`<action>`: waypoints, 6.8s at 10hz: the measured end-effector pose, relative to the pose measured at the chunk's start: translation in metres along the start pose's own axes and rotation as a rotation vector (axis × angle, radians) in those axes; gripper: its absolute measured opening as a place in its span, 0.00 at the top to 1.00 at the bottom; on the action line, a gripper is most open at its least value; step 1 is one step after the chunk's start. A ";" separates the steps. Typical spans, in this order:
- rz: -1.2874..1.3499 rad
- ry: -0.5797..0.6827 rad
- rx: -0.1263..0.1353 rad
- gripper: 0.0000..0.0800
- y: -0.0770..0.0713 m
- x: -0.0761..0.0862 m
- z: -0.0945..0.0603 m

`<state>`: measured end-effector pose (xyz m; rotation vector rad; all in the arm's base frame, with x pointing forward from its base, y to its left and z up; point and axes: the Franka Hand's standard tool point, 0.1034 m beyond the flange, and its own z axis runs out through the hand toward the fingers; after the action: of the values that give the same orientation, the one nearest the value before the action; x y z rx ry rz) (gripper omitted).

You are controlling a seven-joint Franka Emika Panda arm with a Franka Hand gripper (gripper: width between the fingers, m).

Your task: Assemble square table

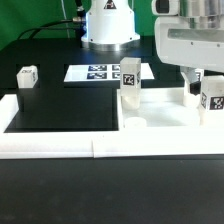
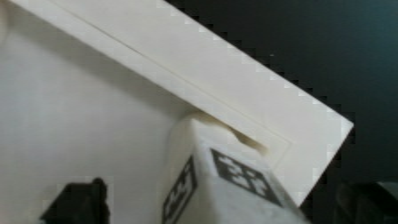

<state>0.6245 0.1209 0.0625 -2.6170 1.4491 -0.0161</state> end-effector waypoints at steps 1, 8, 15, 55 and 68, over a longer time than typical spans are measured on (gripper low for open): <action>-0.059 0.000 0.000 0.19 0.000 0.000 0.000; -0.678 0.035 -0.018 0.22 -0.004 0.006 -0.004; 0.062 0.024 -0.024 0.64 -0.002 0.005 -0.005; -0.525 0.058 0.045 0.19 0.065 0.033 -0.068; -1.300 -0.010 -0.043 0.19 0.244 0.084 -0.092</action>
Offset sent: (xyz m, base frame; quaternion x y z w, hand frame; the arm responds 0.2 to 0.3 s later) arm 0.0104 0.0050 0.0098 0.0146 0.0081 -0.5346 0.8450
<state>0.4562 -0.0894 0.1148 -3.0254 -0.4394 -0.1106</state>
